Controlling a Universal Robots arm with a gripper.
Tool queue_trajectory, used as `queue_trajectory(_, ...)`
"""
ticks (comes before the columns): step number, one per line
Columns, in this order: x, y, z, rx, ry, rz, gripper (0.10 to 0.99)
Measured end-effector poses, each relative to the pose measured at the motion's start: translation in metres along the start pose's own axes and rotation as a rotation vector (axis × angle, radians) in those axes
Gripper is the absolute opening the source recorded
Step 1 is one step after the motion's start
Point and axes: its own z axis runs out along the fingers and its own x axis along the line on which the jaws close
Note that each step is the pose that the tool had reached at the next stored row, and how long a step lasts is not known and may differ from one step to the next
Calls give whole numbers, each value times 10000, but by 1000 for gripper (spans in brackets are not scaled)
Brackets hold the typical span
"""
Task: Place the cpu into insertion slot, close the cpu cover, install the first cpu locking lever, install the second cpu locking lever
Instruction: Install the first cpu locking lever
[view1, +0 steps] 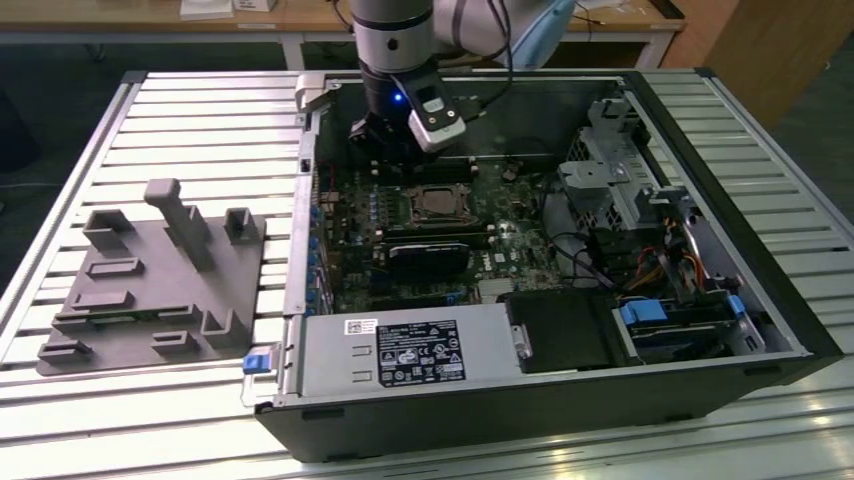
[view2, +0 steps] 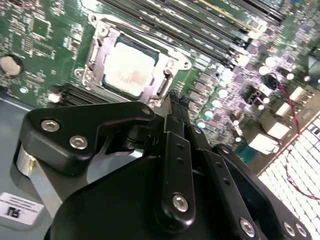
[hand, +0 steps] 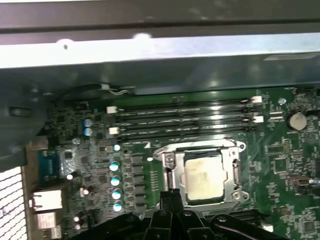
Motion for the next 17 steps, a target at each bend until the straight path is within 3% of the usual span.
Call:
queue_trajectory(9, 39, -4, -3, 2, 28, 1, 106)
queue_trajectory(13, 34, -3, 1, 53, 532, 7, 106)
queue_trajectory(14, 34, -4, 1, 60, 589, 8, 106)
queue_trajectory(17, 35, -4, 0, 61, 594, 9, 106)
